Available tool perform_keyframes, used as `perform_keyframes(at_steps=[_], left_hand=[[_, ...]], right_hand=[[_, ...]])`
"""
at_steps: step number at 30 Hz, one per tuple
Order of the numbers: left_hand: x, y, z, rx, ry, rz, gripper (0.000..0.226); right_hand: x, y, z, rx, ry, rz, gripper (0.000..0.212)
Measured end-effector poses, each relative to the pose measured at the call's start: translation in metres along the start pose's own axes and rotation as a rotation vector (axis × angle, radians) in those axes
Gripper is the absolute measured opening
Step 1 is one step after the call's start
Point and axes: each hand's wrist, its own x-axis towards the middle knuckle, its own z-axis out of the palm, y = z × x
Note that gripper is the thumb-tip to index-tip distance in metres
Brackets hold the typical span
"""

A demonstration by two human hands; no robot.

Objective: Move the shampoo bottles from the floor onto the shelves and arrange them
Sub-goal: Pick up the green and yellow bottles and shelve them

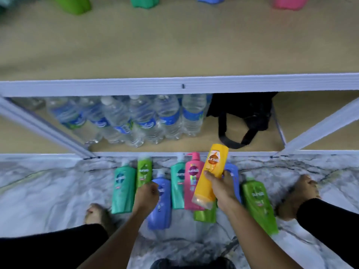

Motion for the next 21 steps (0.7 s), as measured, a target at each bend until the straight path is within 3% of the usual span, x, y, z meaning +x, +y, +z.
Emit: perform_keyframes(at_steps=[5, 13, 21], left_hand=[[0.016, -0.046, -0.026, -0.031, 0.070, -0.239, 0.022], [0.068, -0.058, -0.005, -0.042, 0.038, -0.291, 0.023], [0.111, -0.064, 0.015, 0.078, 0.007, -0.417, 0.031]], right_hand=[[-0.009, 0.022, 0.049, -0.237, -0.070, -0.086, 0.041], [0.009, 0.049, 0.096, -0.539, -0.190, -0.052, 0.033], [0.027, 0.052, 0.100, -0.596, -0.270, -0.031, 0.031]])
